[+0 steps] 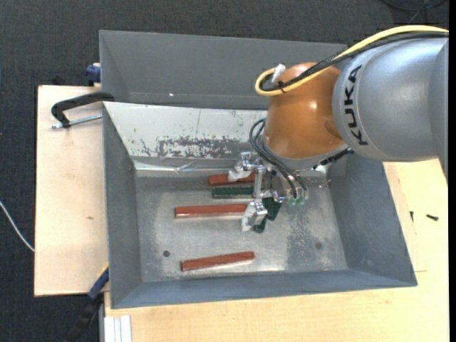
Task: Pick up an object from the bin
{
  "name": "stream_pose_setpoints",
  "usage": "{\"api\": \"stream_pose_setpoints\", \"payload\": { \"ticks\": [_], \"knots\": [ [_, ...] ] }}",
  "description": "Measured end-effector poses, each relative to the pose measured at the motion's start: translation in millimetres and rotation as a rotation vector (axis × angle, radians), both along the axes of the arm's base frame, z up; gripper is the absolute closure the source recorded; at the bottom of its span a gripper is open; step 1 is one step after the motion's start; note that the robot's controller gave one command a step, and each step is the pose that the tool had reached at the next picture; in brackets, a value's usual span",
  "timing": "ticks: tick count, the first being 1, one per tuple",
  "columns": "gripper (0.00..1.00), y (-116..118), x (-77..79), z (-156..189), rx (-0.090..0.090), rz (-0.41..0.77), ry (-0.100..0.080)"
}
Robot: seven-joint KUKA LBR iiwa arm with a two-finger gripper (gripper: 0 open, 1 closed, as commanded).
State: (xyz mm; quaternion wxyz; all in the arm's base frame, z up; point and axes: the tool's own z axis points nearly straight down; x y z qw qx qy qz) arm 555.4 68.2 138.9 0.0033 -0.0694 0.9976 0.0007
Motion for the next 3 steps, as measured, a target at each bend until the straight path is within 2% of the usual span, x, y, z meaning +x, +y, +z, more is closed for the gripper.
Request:
{"api": "stream_pose_setpoints", "payload": {
  "ticks": [1, 2, 3],
  "knots": [
    [0.0, -2.5, 9.4, -65.9, 0.001, -0.099, 0.002],
    [1.0, -2.2, 7.2, -57.9, 0.001, -0.099, 0.004],
    [1.0, -2.2, 7.2, -57.9, 0.001, -0.099, 0.004]
  ]
}}
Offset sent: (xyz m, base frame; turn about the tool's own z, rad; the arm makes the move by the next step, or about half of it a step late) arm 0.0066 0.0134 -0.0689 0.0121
